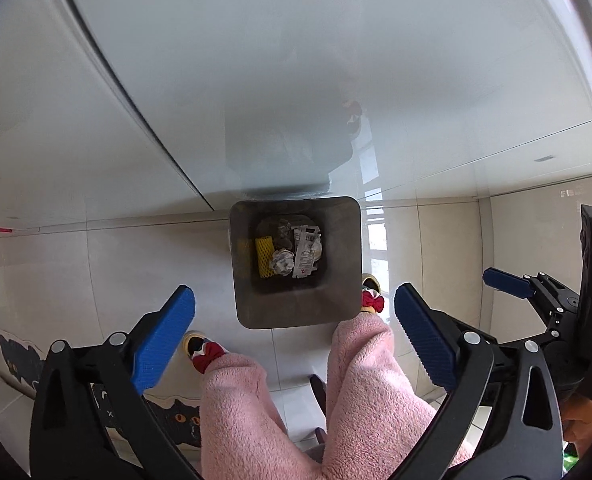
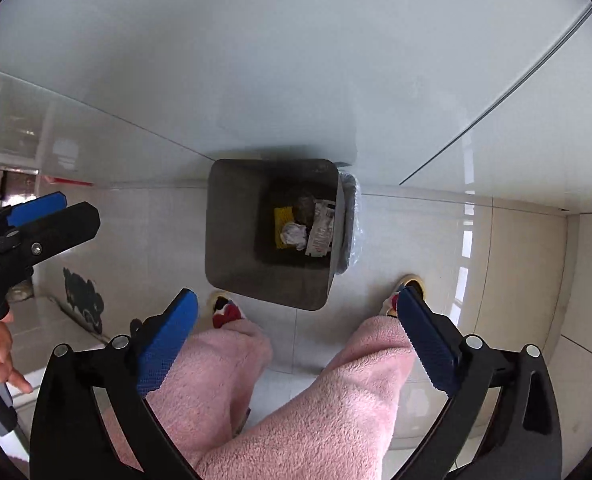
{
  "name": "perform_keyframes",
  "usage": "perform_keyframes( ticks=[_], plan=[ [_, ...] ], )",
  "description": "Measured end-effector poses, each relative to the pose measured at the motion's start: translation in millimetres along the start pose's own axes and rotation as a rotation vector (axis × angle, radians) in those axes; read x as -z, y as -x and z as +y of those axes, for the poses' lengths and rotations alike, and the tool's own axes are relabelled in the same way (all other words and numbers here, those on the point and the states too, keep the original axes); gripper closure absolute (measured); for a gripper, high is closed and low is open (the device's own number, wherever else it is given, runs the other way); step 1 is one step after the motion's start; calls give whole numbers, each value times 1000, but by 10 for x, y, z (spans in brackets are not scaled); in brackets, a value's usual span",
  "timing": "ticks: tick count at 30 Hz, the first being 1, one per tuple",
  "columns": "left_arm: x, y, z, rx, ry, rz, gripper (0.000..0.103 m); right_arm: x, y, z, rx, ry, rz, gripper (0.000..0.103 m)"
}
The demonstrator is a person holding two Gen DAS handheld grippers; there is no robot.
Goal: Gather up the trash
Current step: 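Move both tools back up toward the counter trash, then grasp the white plastic bag with the left tool while the right tool grasps the coffee carton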
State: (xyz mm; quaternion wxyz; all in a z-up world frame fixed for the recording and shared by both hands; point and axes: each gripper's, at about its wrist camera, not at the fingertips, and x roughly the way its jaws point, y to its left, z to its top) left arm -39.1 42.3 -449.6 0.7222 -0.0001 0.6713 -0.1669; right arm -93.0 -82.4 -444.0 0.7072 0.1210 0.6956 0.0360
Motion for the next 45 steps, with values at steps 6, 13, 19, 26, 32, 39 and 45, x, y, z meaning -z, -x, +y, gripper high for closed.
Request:
perform_keyframes(
  ticks=[6,13,19,26,32,39,45],
  plan=[
    [40,769,-145,9,-17,-122,8,22,890,88,-44,29,-137,3],
    [-75,1574,-311,26,-30,-246,8,16,1886,174,-48,78,-361,3],
    [-303,2104,-504,7,-76,-350,8,-158,2424,142,-31,96,-513,3],
    [-661,2363,-619,2,-78,-409,8,-463,2753,-41,59,66,-620,3],
    [-1063,2432,-708,-14,-66,-452,8,-826,2921,-322,115,22,-645,3],
    [-1570,2309,-738,-50,-37,-450,9,-1292,2811,-595,143,-42,-617,3],
    [-1864,2144,-686,-77,-25,-426,12,-1568,2642,-671,146,-130,-584,3]
  ],
)
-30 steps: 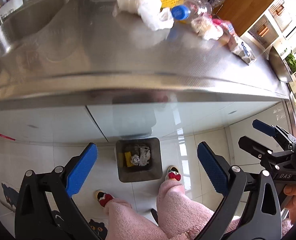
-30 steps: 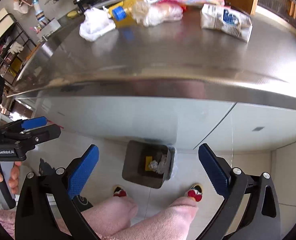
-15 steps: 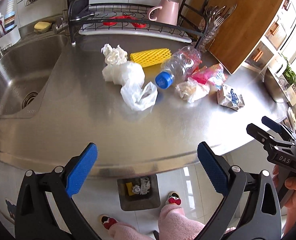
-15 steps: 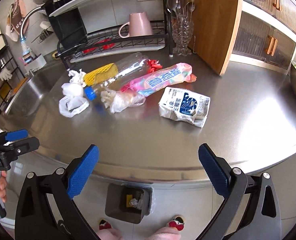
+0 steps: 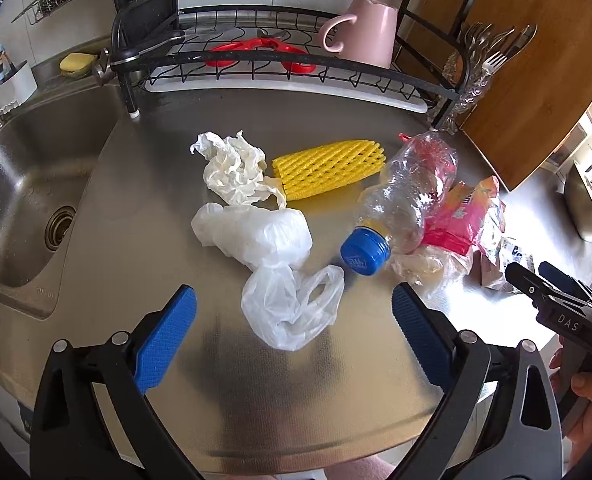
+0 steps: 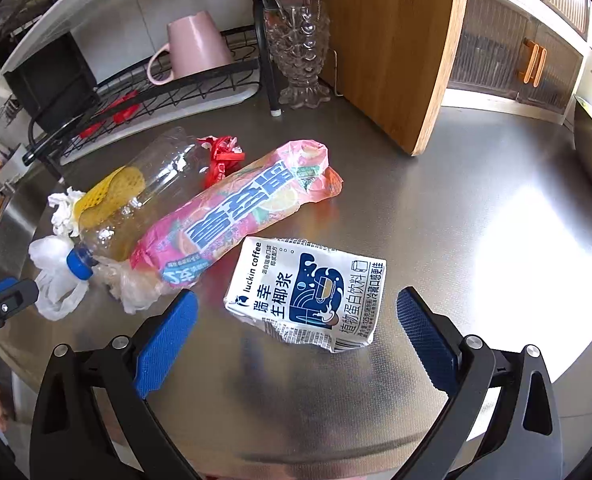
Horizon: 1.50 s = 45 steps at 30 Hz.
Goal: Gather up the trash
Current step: 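Grasp the white plastic bag with the left tool while the right tool grasps the coffee carton, then carry the plastic bag and coffee carton down toward the floor bin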
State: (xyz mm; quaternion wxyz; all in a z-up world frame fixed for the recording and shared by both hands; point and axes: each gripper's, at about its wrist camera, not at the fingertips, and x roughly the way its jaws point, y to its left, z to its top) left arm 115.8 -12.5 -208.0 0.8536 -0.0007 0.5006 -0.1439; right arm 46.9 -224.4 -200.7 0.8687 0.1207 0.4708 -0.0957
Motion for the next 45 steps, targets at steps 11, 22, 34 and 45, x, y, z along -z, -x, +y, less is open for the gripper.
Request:
perform_keyframes(
  ticks=[11,22,34,45],
  plan=[
    [-47,-381,118,-19,-14,82,38,-5,-267,56,57,-22,44,3],
    [-43,-438,85,-9,-67,63,93,23,-298,5,40,-20,25,15],
    [199,-114,3,3,-107,29,100,263,61,80,30,-2,-12,16],
    [799,407,74,22,-98,8,101,729,501,327,-42,38,-21,17]
  ],
)
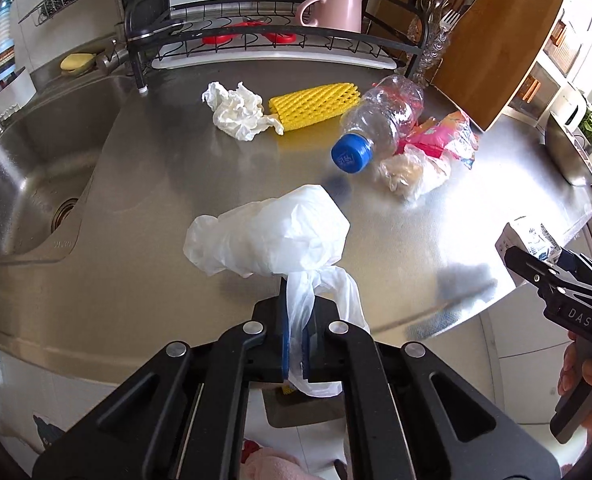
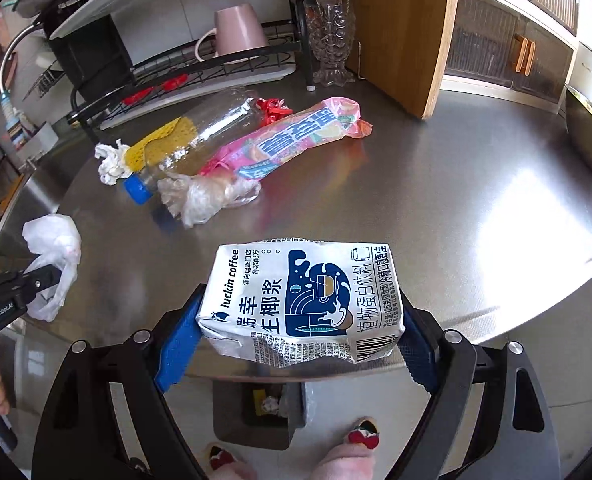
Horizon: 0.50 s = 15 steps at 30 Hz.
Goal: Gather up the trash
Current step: 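Carry the plastic bag and coffee carton down toward the floor bin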
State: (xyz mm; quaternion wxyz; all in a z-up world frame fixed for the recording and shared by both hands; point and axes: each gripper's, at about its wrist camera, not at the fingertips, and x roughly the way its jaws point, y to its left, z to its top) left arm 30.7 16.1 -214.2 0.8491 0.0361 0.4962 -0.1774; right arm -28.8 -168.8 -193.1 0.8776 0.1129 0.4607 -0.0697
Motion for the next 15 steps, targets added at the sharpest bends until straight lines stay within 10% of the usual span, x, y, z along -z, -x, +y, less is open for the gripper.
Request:
perform_keyframes(
  ticks=[15],
  plan=[
    [1075,443,-34,36,-10,54,101,933,453,568,-111,88,66,17]
  ],
)
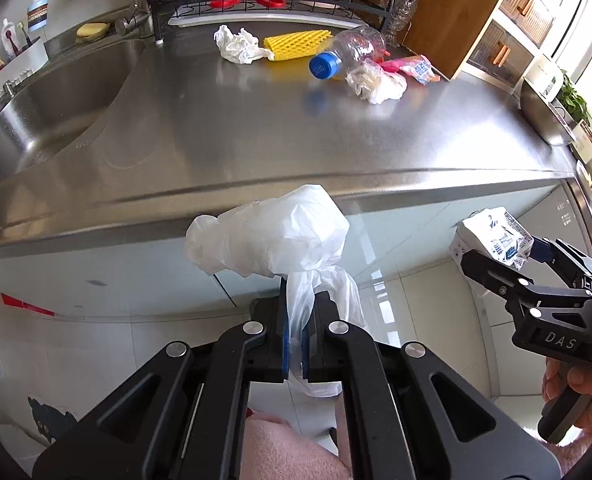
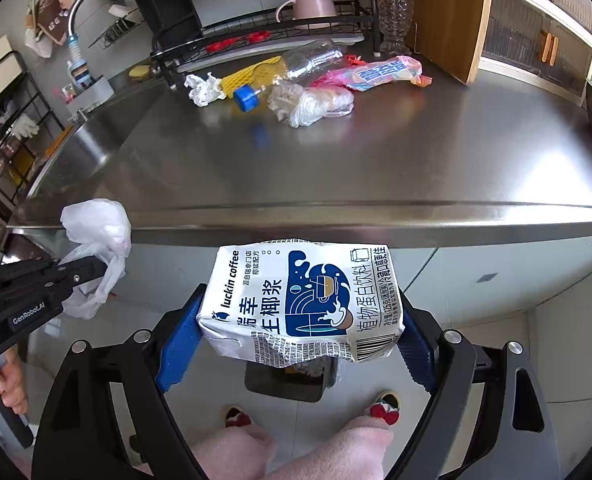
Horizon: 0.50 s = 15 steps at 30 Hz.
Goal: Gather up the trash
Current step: 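Carry the plastic bag and coffee carton down toward the floor bin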
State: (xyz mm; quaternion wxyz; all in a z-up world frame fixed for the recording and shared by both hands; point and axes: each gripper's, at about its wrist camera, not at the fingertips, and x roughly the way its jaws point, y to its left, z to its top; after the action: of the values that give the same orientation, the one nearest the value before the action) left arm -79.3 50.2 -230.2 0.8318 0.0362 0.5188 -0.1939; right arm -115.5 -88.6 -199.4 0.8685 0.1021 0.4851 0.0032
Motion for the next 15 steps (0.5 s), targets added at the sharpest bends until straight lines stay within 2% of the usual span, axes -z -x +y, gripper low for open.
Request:
perform_keyframes(
  ticks=[6,15],
  plan=[
    [344,-175,80,10,0,80,101,281,-175,133,-16,17,64,17],
    [717,-963,166,63,24,204,101,772,-898,91,-15,48,210,17]
  ],
)
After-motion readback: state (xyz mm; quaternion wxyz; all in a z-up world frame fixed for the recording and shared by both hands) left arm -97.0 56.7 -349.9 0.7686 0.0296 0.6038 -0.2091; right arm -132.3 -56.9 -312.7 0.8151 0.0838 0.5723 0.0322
